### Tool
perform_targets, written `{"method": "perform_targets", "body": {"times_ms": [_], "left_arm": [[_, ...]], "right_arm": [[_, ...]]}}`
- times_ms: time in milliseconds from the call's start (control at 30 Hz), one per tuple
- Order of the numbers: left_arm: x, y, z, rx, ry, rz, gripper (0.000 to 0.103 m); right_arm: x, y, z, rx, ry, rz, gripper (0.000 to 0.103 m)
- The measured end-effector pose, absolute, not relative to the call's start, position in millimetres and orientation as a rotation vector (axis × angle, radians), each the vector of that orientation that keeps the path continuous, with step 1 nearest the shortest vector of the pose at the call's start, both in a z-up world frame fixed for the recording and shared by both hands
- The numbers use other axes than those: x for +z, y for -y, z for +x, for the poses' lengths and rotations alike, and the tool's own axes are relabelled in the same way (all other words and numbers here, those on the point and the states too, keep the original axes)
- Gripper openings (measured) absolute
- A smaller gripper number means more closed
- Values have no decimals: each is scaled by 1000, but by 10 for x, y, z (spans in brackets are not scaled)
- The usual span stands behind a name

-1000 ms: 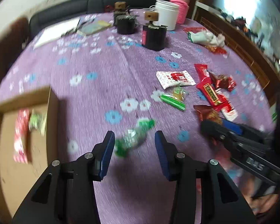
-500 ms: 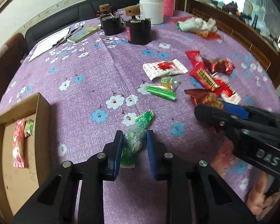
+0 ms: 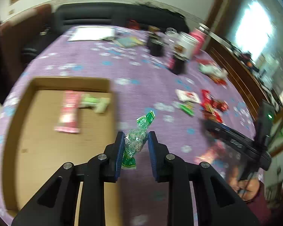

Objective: Organize snacks
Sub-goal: 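Carry both snacks into the cardboard box and open both tools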

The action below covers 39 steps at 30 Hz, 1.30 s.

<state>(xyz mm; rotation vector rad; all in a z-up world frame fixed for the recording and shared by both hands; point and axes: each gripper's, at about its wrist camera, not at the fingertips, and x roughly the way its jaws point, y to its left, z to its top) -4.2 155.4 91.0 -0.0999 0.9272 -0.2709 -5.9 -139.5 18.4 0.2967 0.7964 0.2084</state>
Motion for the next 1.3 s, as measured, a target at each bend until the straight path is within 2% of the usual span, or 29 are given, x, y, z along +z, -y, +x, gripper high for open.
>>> {"method": "perform_targets", "body": {"times_ms": [267,500,767,1067,1167,1300], "left_arm": [[786,-2406,90,-109,-949,-224,22],[571,-2677,443,-45,-983,-255,23],[319,-2859,783,-17,-1023,-306,23],[242,-2898,897,4,-1032,-305,23],[243,-2910,893,16,-1032,-316,25],[288,-2945,837,21,-1030,-354,25]], "right_arm": [[501,756,-66,371,-819,207,41],[633,-203,101,552,-868,89,40],[418,-1116,340,605,-937,-94,40],[188,-1416,457,554,-941,-224,40],[189,-1444,448,532,-913,-251,43],[269,-1401,412,530,-886,-235,58]]}}
